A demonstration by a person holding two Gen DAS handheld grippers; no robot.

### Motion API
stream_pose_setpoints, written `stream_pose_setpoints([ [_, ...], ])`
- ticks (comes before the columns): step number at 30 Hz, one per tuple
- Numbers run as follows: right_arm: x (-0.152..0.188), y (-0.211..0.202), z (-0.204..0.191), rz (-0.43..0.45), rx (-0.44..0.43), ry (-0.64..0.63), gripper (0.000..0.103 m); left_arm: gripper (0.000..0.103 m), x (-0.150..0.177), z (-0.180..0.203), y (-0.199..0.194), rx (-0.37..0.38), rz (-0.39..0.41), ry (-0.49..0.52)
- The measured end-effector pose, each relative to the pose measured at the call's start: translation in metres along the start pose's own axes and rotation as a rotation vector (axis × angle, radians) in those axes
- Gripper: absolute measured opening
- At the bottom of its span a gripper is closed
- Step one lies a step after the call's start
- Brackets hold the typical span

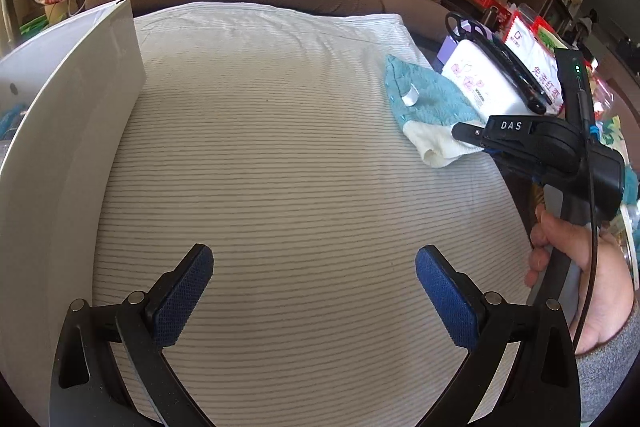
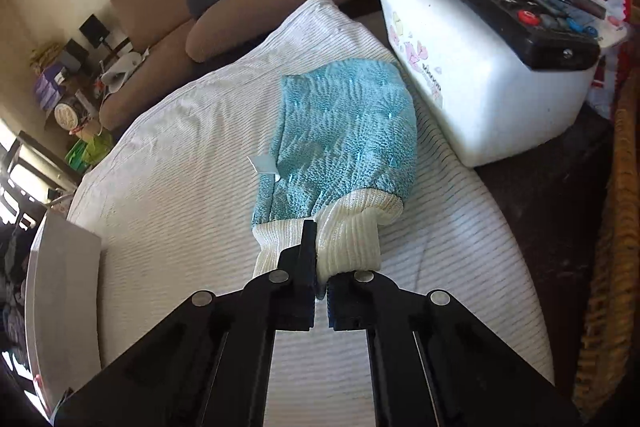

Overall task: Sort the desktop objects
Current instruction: 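Lift the mitten by its cuff with the right gripper toward the left gripper, then grasp the mitten near its white tag with the left gripper while the right gripper releases the cuff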

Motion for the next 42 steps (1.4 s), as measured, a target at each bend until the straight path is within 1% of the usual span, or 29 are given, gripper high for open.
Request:
stream_pose_setpoints([
  [3,0.033,-0.022,-0.003,-0.053,-0.05,-0.018,0.004,0.103,0.015,0.003,-0.014,0.012,-0.013,0.001],
  [5,0.06,-0.035,-0.003,-0.105,-0.091,-0.021,0.004,0.103,0.03,0.004,-0.025,0.044,-0.027,-0.015],
  [9,0.121,-0.061,-0.008,-0.19,-0.141,-0.064,0.004,0.103,0.07,0.005,-0.047,0.107,-0.056,-0.077],
  [12,0.164,-0.081,-0.012,-0.237,-0.187,-0.062,0.004,0.103,0.103,0.005,-0.06,0.157,-0.077,-0.141],
  [15,0.198,-0.099,-0.015,-0.263,-0.227,-0.046,0.004,0.102,0.129,0.005,-0.076,0.223,-0.058,-0.223],
  [17,0.215,-0.11,-0.016,-0.275,-0.271,-0.003,0.005,0.102,0.144,0.004,-0.084,0.231,-0.05,-0.258],
  [19,0.232,-0.118,-0.017,-0.293,-0.323,0.044,0.004,0.102,0.157,0.006,-0.086,0.249,-0.069,-0.298],
  [20,0.24,-0.121,-0.019,-0.3,-0.343,0.055,0.004,0.102,0.163,0.006,-0.087,0.263,-0.077,-0.321],
  [22,0.256,-0.13,-0.02,-0.313,-0.367,0.054,0.005,0.102,0.169,0.007,-0.09,0.264,-0.077,-0.343],
  [24,0.272,-0.138,-0.021,-0.328,-0.39,0.056,0.004,0.102,0.175,0.006,-0.092,0.249,-0.075,-0.349],
  [26,0.284,-0.146,-0.021,-0.341,-0.414,0.065,0.004,0.102,0.181,0.007,-0.093,0.25,-0.086,-0.36],
  [29,0.297,-0.159,-0.021,-0.353,-0.453,0.082,0.004,0.102,0.19,0.009,-0.093,0.245,-0.1,-0.359],
  [31,0.305,-0.17,-0.02,-0.356,-0.48,0.089,0.004,0.102,0.196,0.011,-0.093,0.274,-0.107,-0.375],
  [34,0.315,-0.185,-0.018,-0.376,-0.542,0.121,0.004,0.102,0.208,0.017,-0.091,0.36,-0.129,-0.444],
  [35,0.318,-0.19,-0.018,-0.381,-0.558,0.128,0.004,0.102,0.211,0.018,-0.092,0.38,-0.124,-0.461],
  [36,0.321,-0.194,-0.019,-0.385,-0.572,0.132,0.004,0.102,0.213,0.018,-0.094,0.386,-0.123,-0.467],
  [40,0.334,-0.205,-0.017,-0.401,-0.593,0.131,0.005,0.102,0.22,0.021,-0.098,0.414,-0.134,-0.508],
  [42,0.341,-0.208,-0.017,-0.411,-0.601,0.129,0.005,0.101,0.221,0.028,-0.098,0.471,-0.15,-0.533],
])
Point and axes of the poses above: each gripper's, at about its wrist camera, not at the fingertips, and y roughly the way its jaws point, z to its right, x to its underside, the point moved 8 cm from there along y, roughly the way its jaws point, and after that the axes turned 6 degrees about y, right-handed, at the moved point
